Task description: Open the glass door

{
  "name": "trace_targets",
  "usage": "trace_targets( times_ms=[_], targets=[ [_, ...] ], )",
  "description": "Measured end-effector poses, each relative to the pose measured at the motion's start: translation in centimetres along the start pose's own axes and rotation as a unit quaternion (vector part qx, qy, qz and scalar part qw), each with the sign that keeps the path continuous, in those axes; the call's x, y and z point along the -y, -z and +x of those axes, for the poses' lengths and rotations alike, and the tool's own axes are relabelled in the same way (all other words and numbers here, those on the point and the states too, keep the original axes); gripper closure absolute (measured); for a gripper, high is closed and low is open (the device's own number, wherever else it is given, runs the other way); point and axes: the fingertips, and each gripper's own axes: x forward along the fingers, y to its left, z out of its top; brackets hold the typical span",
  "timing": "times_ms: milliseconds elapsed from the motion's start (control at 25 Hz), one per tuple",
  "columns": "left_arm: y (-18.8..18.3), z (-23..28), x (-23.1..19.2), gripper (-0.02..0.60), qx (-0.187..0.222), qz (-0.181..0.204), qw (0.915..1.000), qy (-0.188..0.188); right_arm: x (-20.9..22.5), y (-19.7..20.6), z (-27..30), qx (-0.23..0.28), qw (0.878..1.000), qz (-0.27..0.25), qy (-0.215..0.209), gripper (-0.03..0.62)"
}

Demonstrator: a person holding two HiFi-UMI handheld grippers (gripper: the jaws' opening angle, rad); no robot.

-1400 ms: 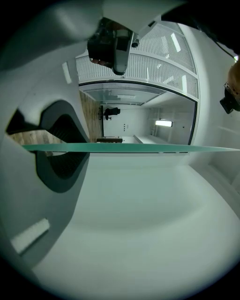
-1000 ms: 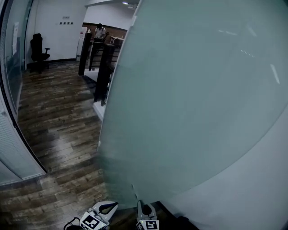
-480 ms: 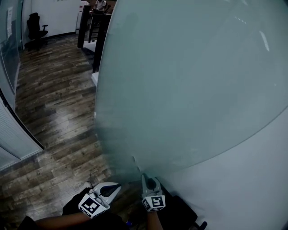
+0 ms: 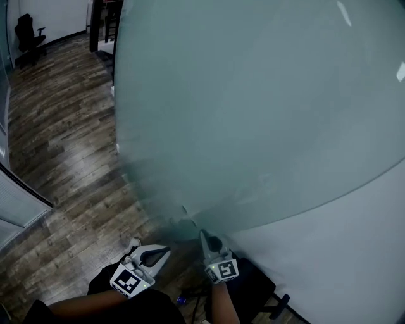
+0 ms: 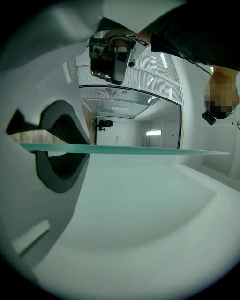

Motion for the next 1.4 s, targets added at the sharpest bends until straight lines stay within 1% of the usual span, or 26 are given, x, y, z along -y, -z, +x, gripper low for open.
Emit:
trace_targets(
  times_ms=[80, 240, 320, 400, 480, 600, 680, 800, 920, 1000, 1200, 1400],
  targets=[
    [-0.2, 1.3, -0.3, 0.581, 0.0, -0.001, 1.0, 0.007, 0.6, 0.2, 0.0, 0.004, 1.0, -0.007, -0.006, 0.542],
    [-1.4, 5.0, -0.8, 0.581, -0.005, 0.017, 0.9996, 0.023, 2.1, 0.5, 0.1, 0.008, 1.0, -0.017, -0.013, 0.54],
    [-1.8, 6.9, -1.1, 0.581, -0.004, 0.027, 0.9994, 0.024, 2.8, 1.1, -0.1, 0.006, 1.0, -0.012, -0.011, 0.54],
    [-2.4, 8.6, -1.5, 0.581, 0.003, 0.042, 0.9989, 0.021, 3.3, 1.2, 0.0, 0.016, 1.0, -0.003, -0.008, 0.539],
    [-2.4, 10.2, -1.7, 0.581, 0.01, 0.049, 0.9983, 0.029, 3.6, 1.0, 0.4, 0.023, 1.0, 0.004, -0.005, 0.537],
    [-2.3, 11.7, -1.3, 0.581, 0.009, 0.041, 0.9979, 0.05, 3.7, 1.0, 0.2, 0.023, 1.0, 0.009, -0.006, 0.537],
    [-2.9, 12.1, -1.1, 0.581, 0.008, 0.033, 0.9975, 0.062, 3.5, 0.3, 0.0, 0.022, 1.0, 0.005, -0.008, 0.536],
    [-2.8, 13.7, -0.7, 0.581, 0.007, 0.025, 0.9973, 0.069, 4.6, 0.1, -0.1, 0.02, 1.0, 0.005, -0.011, 0.536],
    [-2.0, 15.5, -0.4, 0.581, 0.004, 0.023, 0.9982, 0.056, 5.8, 0.8, -0.1, 0.021, 1.0, 0.011, -0.016, 0.536],
    [-1.8, 15.9, -0.3, 0.581, 0.004, 0.023, 0.9987, 0.045, 5.9, 0.8, -0.1, 0.022, 0.999, 0.009, -0.028, 0.537],
    [-4.2, 18.3, -1.0, 0.581, 0.003, 0.011, 0.9999, 0.007, 8.3, -1.3, 1.2, 0.013, 0.997, 0.006, -0.072, 0.543],
    [-3.5, 19.1, -1.0, 0.581, 0.016, 0.016, 0.9994, -0.025, 9.1, -0.6, 1.9, 0.028, 0.996, -0.002, -0.088, 0.543]
  ],
)
